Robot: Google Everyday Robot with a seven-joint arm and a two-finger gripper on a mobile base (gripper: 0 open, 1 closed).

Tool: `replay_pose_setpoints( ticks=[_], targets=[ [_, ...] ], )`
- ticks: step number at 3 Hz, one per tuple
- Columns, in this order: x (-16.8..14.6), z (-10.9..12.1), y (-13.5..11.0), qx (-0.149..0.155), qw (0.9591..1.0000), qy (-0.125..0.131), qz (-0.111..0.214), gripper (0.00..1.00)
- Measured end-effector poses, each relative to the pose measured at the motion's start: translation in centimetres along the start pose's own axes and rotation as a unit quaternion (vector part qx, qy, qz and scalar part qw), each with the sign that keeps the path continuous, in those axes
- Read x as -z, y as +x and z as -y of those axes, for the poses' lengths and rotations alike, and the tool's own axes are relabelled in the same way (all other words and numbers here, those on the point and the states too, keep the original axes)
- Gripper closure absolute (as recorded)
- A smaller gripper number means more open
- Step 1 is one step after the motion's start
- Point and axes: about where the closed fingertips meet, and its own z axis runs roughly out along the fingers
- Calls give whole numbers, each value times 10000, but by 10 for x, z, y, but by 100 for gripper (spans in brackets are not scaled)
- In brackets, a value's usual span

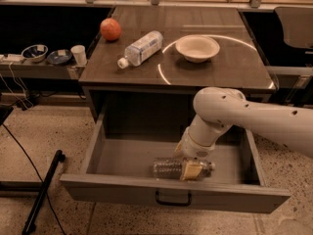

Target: Pick water bottle from top drawer and place on counter

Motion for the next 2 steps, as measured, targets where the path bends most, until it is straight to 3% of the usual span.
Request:
replay_pose_setpoints(
  ticks=[1, 2],
  targets=[
    [-9, -3, -8, 115, 9999, -30, -26, 53],
    [3, -2, -9, 90, 9997, 157, 151, 77]
  ],
)
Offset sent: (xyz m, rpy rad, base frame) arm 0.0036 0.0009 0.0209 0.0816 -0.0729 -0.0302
